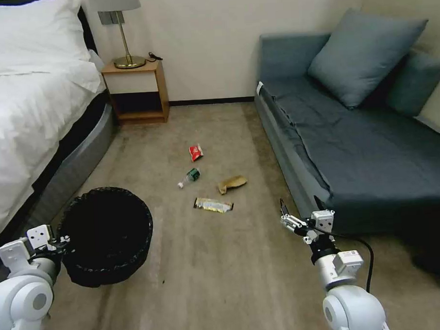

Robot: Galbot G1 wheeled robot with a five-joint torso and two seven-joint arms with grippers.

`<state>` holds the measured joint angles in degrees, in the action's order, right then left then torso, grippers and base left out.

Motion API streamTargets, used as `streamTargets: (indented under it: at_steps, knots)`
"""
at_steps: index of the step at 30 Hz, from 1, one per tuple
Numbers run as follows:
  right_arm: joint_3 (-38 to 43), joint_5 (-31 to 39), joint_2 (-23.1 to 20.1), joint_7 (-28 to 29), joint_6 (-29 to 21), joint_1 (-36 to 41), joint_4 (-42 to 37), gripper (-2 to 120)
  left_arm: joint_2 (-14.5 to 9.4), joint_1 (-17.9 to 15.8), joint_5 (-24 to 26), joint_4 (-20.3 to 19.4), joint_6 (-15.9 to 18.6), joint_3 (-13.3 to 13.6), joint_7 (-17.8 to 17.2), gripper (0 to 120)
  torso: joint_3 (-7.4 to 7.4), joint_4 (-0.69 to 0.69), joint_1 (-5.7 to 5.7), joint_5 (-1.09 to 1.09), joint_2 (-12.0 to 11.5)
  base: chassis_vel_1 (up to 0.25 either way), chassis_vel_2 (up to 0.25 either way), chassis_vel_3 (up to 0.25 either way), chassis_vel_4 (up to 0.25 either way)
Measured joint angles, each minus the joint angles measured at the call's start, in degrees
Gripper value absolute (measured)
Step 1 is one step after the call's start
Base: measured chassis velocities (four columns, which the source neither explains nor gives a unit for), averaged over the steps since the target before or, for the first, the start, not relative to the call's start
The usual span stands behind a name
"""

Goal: Pick up the trash bin, then pick up the garbage on the floor and place it into the trash bin.

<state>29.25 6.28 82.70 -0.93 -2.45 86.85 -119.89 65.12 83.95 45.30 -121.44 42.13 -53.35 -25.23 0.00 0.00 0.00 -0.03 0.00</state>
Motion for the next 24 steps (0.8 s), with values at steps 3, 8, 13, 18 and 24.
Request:
streamTargets:
  at_steps: [3, 8, 13, 18, 24]
  knots:
    - [-0.18, -0.11, 0.01, -0.06, -0.03, -0.07, 0.17, 100, 0.00, -0.01, 0.02, 0.15, 0.00, -0.24, 0.09, 2, 0.00, 0.00, 0.00, 0.04, 0.01, -0.339, 0.330, 0.340, -0.331]
    - [-0.40, -0.15, -0.02, -0.08, -0.08, -0.18, 0.34, 100, 0.11, 0.01, 0.02, 0.32, -0.01, -0.40, 0.12, 2, 0.00, 0.01, 0.00, 0.04, 0.00, -0.326, 0.343, 0.338, -0.331]
    - [-0.42, -0.18, -0.16, -0.22, -0.06, -0.26, 0.42, 100, 0.22, -0.13, -0.08, 0.35, -0.02, -0.39, 0.18, 2, 0.00, -0.01, 0.00, 0.02, 0.00, -0.311, 0.304, 0.313, -0.326]
    - [-0.42, -0.30, -0.25, -0.43, 0.19, -0.25, 0.49, 100, 0.29, -0.18, -0.18, 0.35, -0.02, -0.40, 0.10, 2, 0.00, 0.01, 0.00, 0.04, 0.00, -0.257, 0.264, 0.258, -0.268]
    - [-0.43, -0.40, -0.32, -1.23, 1.49, -0.14, 0.69, 100, 0.44, -0.16, -0.22, 0.35, -0.02, -0.42, 0.12, 2, 0.00, -0.01, 0.00, 0.03, 0.00, -0.225, 0.220, 0.214, -0.216]
